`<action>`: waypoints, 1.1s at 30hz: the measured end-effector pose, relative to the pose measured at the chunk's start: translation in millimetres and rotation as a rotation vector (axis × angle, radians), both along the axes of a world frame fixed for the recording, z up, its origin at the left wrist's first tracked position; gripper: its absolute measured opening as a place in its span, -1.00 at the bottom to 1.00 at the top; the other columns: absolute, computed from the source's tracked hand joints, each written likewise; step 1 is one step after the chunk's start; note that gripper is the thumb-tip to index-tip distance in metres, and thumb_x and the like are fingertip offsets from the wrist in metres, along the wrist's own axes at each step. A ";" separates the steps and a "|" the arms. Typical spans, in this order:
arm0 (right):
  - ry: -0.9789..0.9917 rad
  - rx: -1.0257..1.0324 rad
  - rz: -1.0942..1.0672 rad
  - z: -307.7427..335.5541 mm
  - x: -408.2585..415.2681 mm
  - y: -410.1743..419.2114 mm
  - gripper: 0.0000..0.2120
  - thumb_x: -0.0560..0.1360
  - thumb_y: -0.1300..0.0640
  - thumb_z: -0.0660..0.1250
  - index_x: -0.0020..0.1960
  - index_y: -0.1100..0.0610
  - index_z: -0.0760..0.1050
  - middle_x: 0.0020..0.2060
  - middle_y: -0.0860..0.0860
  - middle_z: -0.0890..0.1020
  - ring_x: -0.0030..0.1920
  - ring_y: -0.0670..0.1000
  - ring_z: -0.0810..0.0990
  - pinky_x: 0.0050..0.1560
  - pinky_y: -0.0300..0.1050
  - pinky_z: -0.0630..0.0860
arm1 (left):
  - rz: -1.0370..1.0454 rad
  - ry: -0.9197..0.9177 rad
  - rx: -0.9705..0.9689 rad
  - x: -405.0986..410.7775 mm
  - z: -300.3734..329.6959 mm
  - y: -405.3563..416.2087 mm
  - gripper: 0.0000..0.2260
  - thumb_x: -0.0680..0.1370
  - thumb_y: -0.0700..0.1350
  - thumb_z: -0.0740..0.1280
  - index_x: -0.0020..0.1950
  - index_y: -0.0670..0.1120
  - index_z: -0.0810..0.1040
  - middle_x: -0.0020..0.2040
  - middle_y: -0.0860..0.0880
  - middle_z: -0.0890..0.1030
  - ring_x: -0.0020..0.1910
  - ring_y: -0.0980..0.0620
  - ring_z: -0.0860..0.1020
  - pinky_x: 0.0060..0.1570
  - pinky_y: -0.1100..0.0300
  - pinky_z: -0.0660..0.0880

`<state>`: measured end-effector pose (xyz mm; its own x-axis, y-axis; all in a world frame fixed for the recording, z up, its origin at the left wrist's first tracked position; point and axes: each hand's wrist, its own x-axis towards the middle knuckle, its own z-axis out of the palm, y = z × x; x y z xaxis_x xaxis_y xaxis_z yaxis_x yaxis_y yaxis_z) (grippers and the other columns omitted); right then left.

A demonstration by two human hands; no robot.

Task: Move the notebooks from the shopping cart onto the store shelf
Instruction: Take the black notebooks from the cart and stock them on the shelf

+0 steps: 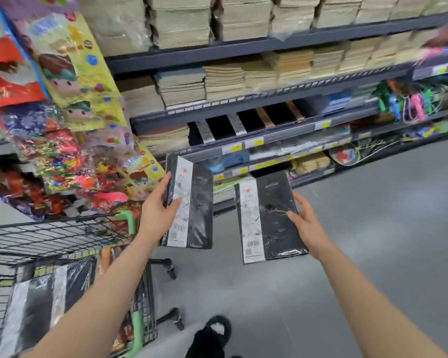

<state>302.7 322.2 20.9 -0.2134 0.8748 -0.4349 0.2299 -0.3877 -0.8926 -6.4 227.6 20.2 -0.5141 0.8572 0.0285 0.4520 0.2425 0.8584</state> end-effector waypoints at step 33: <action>0.001 0.430 0.348 -166.5 -220.8 357.2 -0.44 0.51 0.00 0.28 0.44 0.13 0.21 0.33 0.00 0.39 0.31 0.02 0.38 0.28 -0.09 0.31 | 0.445 0.105 0.477 -89.1 -177.8 174.0 -0.50 0.51 -0.22 0.34 0.36 0.14 0.31 0.36 0.23 0.35 0.38 0.24 0.32 0.41 0.03 0.27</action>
<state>81.9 679.4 -145.6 -0.5218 0.8514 -0.0540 0.2786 0.1102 -0.9541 -95.5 401.6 -157.5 -0.7904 0.4439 0.4221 0.4835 0.0293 0.8748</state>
